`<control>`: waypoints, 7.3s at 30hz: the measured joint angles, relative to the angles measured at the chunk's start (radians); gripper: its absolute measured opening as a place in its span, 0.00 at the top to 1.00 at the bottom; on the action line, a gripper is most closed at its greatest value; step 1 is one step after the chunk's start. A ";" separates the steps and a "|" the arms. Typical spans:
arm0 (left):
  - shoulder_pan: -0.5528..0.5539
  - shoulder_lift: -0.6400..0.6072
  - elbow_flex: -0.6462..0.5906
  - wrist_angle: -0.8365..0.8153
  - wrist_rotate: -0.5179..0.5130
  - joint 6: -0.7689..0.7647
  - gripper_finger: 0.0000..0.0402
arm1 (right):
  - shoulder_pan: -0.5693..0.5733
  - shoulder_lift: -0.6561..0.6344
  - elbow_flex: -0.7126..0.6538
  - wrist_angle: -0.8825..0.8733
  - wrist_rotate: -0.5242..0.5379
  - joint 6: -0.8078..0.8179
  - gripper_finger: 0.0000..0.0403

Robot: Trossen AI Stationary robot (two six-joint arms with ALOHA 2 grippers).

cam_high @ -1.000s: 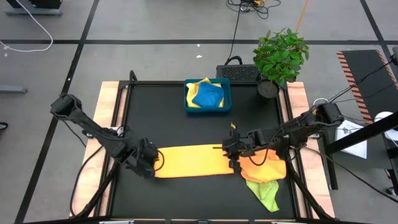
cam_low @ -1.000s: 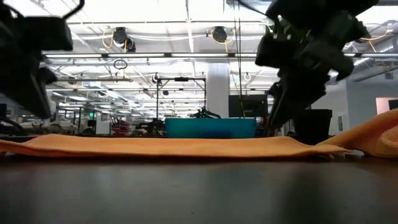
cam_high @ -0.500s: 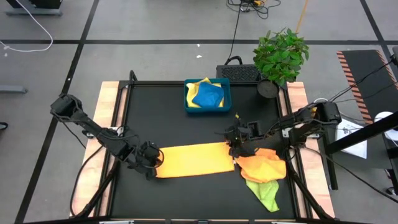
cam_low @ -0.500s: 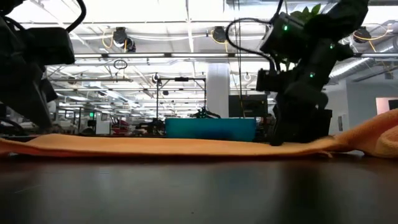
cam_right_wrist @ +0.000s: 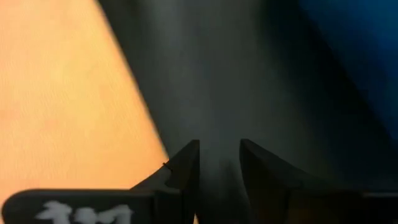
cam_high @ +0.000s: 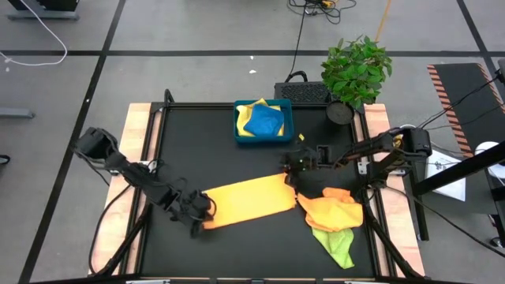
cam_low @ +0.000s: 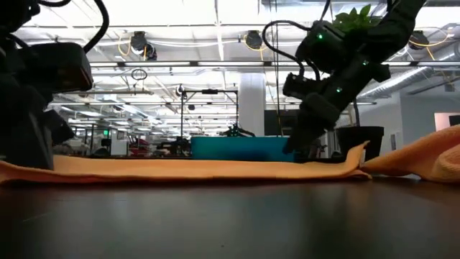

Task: Fold microfiber towels
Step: Fold the left orange microfiber towel

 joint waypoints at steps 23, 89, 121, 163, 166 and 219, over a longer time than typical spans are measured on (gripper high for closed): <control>0.055 -0.069 0.150 -0.522 -0.095 0.028 0.97 | 0.256 -0.040 0.001 -0.061 -0.182 0.044 0.74; 0.029 -0.060 0.141 -0.791 -0.028 -0.026 0.94 | 0.461 0.172 0.167 0.160 -0.001 -0.200 0.74; -0.049 0.050 0.147 -0.318 -0.058 0.137 0.94 | 0.520 0.659 0.633 0.303 0.033 -0.383 0.48; -0.149 0.007 0.310 -0.425 -0.267 0.197 0.94 | 0.557 0.252 0.434 -0.231 0.157 -0.080 0.48; -0.116 0.007 0.276 -0.426 -0.266 0.173 0.94 | 0.545 0.163 0.310 -0.241 0.216 0.034 0.54; -0.021 -0.082 0.329 -0.550 -0.152 0.350 0.94 | 0.348 0.035 0.070 0.362 0.091 -0.202 1.00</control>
